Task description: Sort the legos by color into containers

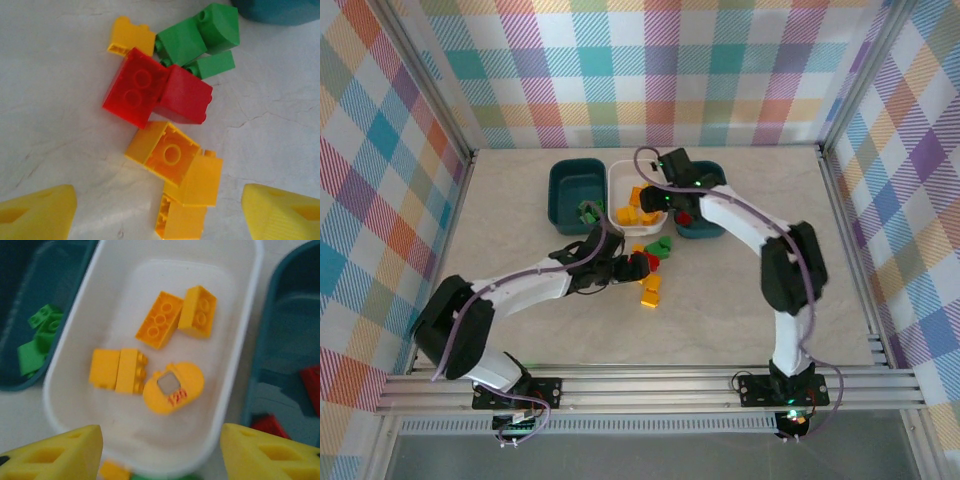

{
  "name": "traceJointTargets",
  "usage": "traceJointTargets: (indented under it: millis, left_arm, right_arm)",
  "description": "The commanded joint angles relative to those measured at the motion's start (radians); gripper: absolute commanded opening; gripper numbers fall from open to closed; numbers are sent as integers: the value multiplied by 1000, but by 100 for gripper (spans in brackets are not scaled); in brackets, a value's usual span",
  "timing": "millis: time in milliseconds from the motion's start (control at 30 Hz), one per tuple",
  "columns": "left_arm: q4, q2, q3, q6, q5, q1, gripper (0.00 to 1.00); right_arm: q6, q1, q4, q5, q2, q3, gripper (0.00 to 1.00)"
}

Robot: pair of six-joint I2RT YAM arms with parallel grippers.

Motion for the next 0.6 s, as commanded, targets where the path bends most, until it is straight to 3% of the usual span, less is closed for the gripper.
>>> traceJointTargets:
  millis: [0,300,567]
  left_arm:
    - [-66,85,82,151,-32,-23,80]
    - [-121,251,201,261,-46,-43,71]
    - [-113,279,207,253,-44,-56,54]
  right_arm:
    - [39,1,98,14,-169,-171,65]
    - [78,-3,126,48,-433,-562,65]
    - [62,-6,98,61,-512,-634,65]
